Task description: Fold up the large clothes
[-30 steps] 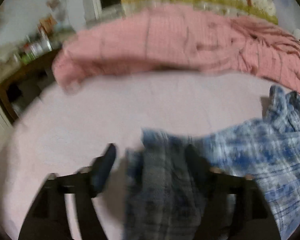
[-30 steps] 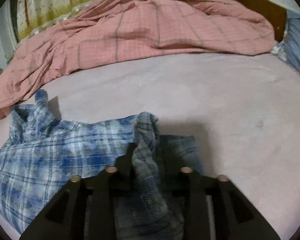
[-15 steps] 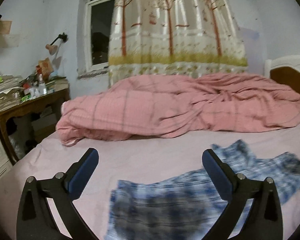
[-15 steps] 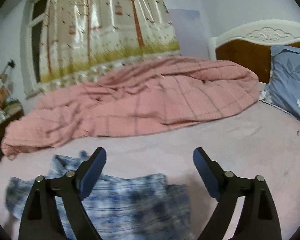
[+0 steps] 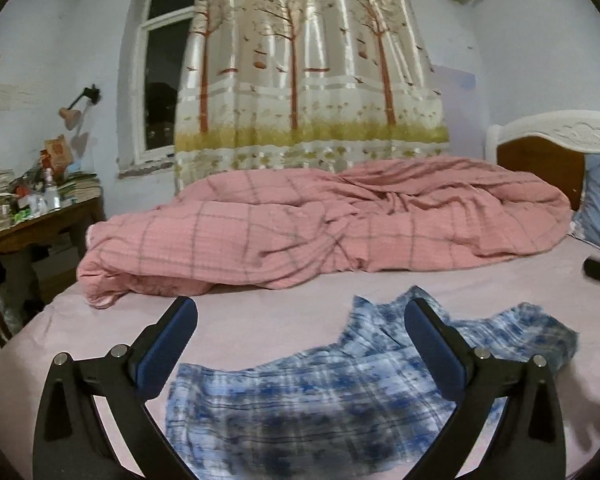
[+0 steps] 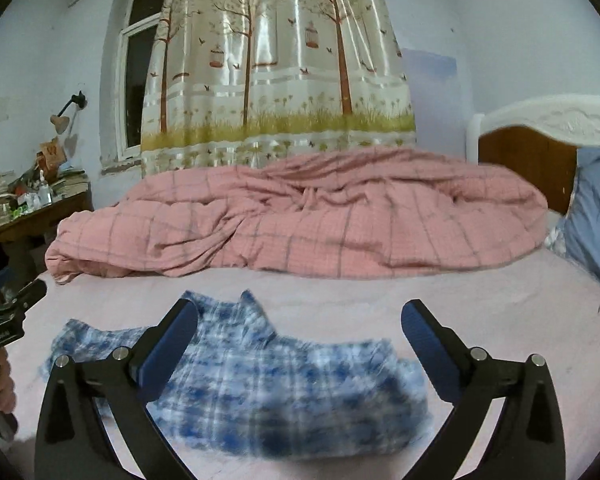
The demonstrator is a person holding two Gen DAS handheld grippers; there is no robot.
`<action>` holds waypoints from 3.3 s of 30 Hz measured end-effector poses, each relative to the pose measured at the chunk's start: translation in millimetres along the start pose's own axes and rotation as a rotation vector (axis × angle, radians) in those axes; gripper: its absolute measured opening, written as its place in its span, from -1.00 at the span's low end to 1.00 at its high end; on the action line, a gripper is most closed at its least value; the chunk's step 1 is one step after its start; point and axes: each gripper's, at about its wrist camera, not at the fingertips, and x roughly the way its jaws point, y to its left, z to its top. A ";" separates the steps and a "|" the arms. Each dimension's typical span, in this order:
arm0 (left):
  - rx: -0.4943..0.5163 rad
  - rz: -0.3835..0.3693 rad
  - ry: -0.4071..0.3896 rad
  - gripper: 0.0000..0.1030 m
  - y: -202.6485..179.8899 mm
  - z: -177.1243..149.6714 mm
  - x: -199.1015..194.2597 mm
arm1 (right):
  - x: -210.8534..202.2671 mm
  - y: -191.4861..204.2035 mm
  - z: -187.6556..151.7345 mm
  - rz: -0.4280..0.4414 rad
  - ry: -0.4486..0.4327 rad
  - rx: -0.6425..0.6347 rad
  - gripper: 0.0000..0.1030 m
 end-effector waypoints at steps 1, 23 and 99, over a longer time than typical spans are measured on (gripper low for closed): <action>-0.003 -0.012 0.011 1.00 -1.4 -1.4 2.1 | 5.9 0.1 -5.3 -0.001 0.054 0.002 1.00; 0.010 -0.149 0.279 0.48 -40.2 -67.8 64.5 | 95.9 -77.3 -120.7 0.002 0.464 0.544 0.88; -0.315 0.041 0.366 -0.72 170.9 -61.1 57.6 | 81.8 267.2 -71.8 0.152 0.139 -0.249 -0.72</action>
